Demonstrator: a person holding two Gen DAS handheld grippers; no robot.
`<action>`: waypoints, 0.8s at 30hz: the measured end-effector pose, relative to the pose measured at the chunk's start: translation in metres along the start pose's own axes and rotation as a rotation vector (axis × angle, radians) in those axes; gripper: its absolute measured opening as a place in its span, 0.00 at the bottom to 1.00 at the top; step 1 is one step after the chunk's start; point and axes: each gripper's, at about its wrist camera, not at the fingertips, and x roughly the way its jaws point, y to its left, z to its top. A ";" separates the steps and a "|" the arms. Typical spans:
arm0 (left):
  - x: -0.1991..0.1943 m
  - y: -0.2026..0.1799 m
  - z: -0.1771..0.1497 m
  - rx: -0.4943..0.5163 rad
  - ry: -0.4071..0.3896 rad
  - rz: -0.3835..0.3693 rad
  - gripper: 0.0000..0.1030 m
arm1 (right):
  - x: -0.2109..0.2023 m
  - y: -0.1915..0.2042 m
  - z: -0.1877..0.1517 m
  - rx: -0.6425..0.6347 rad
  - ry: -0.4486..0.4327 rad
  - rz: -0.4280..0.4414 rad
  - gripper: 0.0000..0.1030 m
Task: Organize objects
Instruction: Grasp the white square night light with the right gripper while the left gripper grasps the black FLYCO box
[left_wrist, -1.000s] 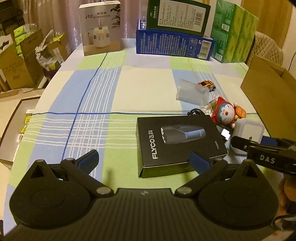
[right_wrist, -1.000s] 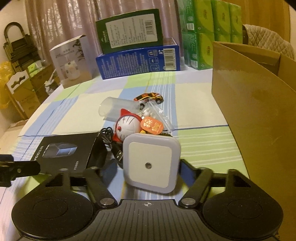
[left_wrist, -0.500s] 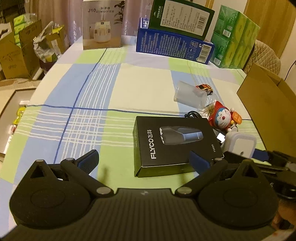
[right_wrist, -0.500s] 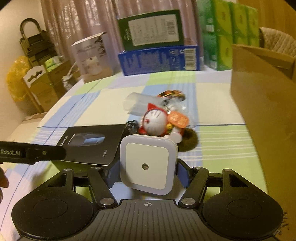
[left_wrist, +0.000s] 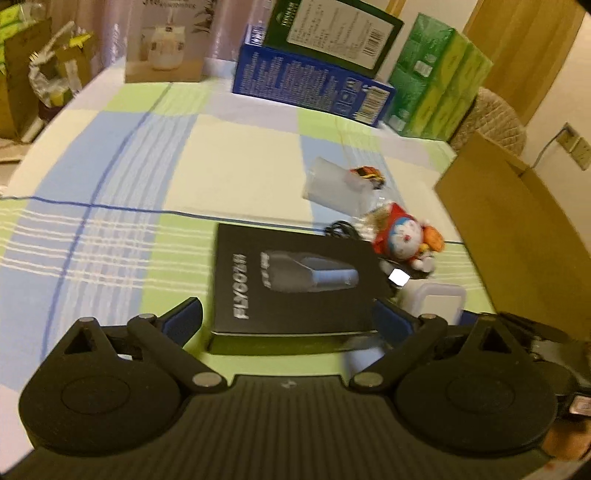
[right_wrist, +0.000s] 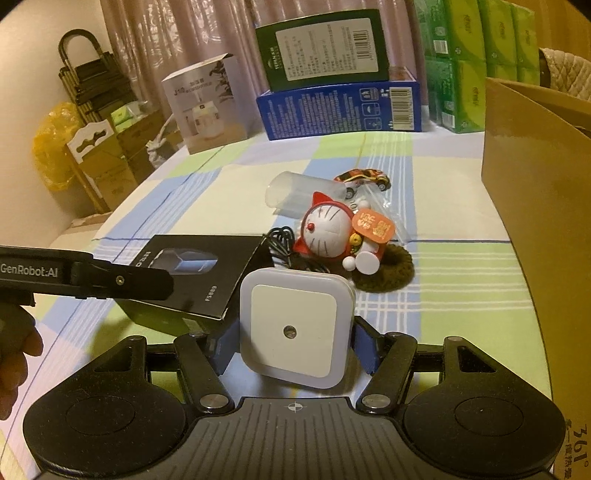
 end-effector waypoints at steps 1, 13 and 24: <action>-0.001 -0.001 -0.001 -0.004 0.001 -0.005 0.93 | -0.001 -0.001 0.000 0.003 0.001 -0.001 0.60; -0.035 -0.039 -0.045 0.083 0.085 -0.165 0.93 | -0.034 -0.036 -0.009 0.019 0.025 -0.015 0.60; -0.028 -0.064 -0.028 0.469 0.071 0.030 0.94 | -0.060 -0.039 -0.010 -0.003 0.030 -0.055 0.60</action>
